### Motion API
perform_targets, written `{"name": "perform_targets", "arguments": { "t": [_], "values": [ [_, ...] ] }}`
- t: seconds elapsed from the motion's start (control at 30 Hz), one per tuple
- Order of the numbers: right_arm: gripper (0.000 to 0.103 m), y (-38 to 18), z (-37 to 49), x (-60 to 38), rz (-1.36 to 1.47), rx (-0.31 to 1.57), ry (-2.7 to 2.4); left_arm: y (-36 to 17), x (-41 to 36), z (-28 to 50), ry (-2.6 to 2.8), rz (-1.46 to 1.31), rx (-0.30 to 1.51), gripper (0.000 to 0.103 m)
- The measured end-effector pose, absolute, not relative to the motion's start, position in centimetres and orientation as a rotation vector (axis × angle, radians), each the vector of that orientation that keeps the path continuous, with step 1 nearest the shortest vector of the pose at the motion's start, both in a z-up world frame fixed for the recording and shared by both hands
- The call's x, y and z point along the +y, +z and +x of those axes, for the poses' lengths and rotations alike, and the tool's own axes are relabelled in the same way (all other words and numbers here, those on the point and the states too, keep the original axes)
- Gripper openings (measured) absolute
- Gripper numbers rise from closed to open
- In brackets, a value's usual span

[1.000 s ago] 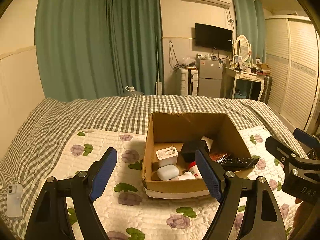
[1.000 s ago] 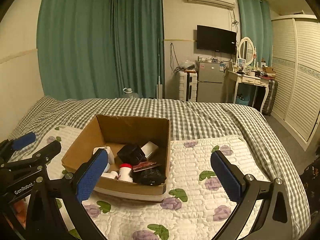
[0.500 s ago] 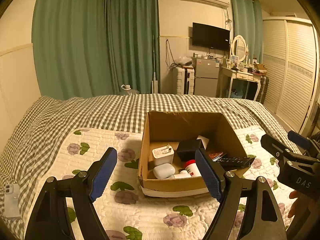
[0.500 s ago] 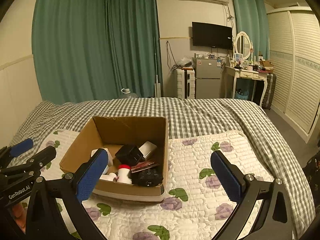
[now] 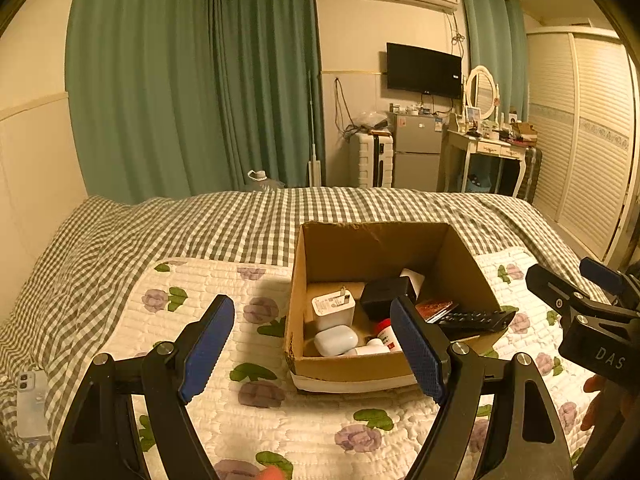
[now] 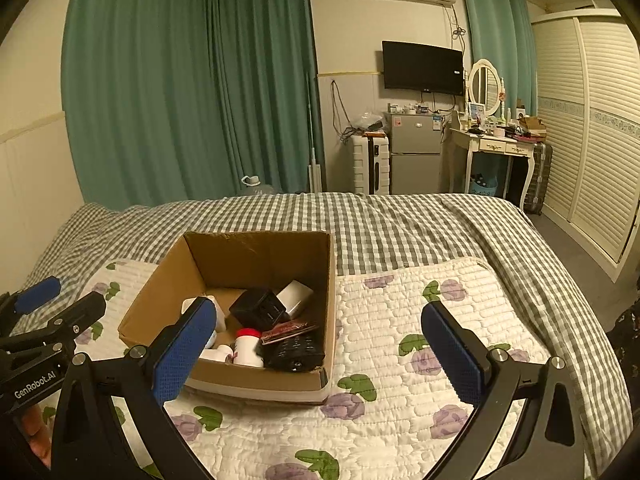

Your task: Organize rigid objects

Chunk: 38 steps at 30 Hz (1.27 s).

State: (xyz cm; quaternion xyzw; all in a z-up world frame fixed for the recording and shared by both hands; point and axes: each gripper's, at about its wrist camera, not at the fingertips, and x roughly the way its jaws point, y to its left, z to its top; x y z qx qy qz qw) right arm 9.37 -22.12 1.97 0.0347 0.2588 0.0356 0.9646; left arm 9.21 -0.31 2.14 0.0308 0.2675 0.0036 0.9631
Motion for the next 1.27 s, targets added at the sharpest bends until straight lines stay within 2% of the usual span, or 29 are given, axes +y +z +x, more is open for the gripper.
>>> {"name": "perform_targets", "arguments": {
  "t": [1.27],
  "values": [
    [0.103,1.82,9.34,-21.69,0.049,0.527,0.064,1.71,-0.27,8.95,0.029,0.074,0.535,0.083]
  ]
}}
